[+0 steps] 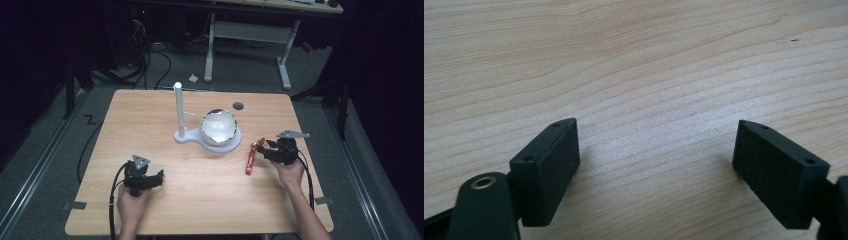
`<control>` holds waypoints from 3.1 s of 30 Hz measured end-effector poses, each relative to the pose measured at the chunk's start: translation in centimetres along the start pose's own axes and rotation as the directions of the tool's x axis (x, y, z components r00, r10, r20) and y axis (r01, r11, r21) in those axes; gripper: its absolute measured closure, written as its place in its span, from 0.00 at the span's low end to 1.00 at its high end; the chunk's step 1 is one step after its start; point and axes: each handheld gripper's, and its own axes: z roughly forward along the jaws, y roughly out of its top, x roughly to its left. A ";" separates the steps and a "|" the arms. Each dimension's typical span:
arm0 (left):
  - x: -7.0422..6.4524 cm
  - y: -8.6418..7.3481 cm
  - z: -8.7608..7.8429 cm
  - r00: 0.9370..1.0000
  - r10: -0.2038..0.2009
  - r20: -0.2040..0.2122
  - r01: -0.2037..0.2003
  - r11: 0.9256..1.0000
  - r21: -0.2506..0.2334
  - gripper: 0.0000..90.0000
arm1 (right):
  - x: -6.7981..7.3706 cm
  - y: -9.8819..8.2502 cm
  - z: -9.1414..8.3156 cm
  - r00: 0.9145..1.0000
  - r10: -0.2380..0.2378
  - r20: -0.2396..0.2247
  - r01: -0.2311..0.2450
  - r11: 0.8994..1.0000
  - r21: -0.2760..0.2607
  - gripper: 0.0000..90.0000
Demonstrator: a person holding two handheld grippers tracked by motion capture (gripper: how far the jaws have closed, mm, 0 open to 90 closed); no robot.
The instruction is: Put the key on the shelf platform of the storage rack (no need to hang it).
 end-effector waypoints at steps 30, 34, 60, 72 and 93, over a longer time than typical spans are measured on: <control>0.1 0.1 0.0 1.000 0.019 0.009 -0.019 1.000 0.002 0.21 | -0.2 5.5 -6.9 0.999 -0.048 -0.025 0.045 0.993 -0.113 0.52; 0.1 0.1 0.0 1.000 0.019 0.008 -0.019 1.000 0.002 0.22 | 0.1 6.6 -7.0 0.997 -0.065 -0.032 0.060 0.992 -0.115 0.52; 0.0 0.0 0.0 1.000 0.003 0.000 -0.003 1.000 -0.002 0.22 | 2.6 11.4 -7.6 0.983 -0.137 -0.118 0.110 0.972 -0.210 0.52; 0.0 0.0 0.0 1.000 0.000 0.000 0.000 1.000 -0.003 0.22 | 4.0 12.8 -7.2 0.976 -0.150 -0.159 0.112 0.968 -0.225 0.52; 0.0 0.0 0.0 1.000 0.001 0.003 -0.001 1.000 0.003 0.21 | 6.2 14.5 -2.9 0.971 -0.174 -0.165 0.146 0.975 -0.168 0.52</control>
